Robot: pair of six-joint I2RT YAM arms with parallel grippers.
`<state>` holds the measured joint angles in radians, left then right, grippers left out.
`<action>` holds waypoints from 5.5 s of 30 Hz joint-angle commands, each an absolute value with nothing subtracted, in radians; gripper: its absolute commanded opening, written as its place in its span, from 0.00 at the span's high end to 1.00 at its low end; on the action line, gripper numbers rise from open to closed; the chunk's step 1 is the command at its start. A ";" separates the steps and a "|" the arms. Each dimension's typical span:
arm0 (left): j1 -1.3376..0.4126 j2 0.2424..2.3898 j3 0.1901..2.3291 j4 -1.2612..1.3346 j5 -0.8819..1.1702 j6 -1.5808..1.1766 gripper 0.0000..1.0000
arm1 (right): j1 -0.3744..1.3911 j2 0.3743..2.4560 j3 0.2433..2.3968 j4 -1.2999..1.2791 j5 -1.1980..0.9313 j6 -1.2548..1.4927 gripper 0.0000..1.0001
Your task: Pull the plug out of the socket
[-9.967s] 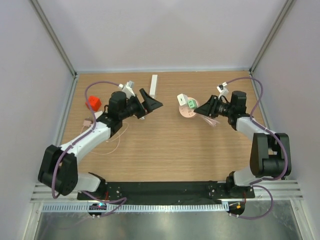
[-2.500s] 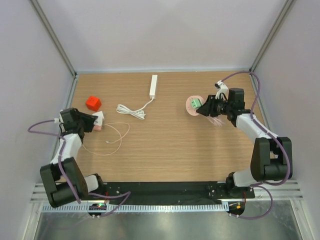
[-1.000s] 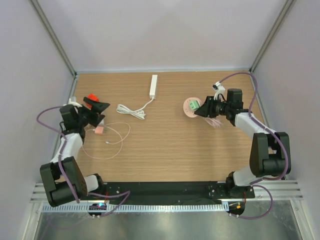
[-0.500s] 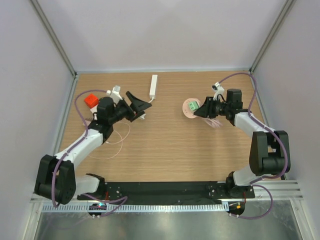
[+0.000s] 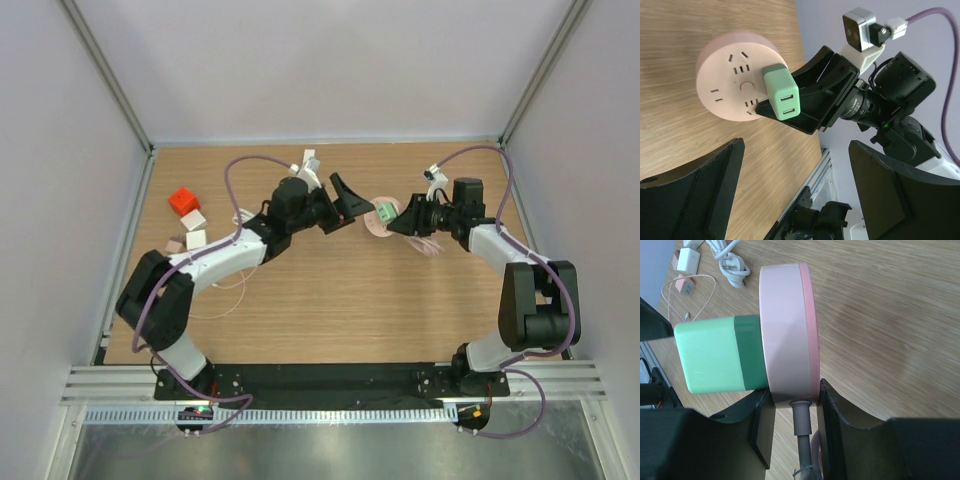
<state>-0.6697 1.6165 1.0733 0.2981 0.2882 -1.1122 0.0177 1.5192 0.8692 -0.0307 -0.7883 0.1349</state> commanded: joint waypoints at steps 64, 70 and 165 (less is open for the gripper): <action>-0.676 1.664 1.371 -0.165 0.259 -1.214 1.00 | 0.037 1.420 0.884 0.034 -0.431 0.160 0.99; -0.655 1.595 1.347 -0.261 0.236 -0.818 1.00 | -0.021 1.443 0.882 0.055 -0.708 0.164 0.99; 0.492 1.161 0.653 -0.005 0.617 -0.850 0.00 | 0.255 2.236 1.669 -0.072 -0.534 0.759 0.99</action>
<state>0.4877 1.1564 0.6575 -0.0345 0.5816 -0.8349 0.2253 2.2032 1.5772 -0.0971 -0.5724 0.6365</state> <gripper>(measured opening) 0.996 0.401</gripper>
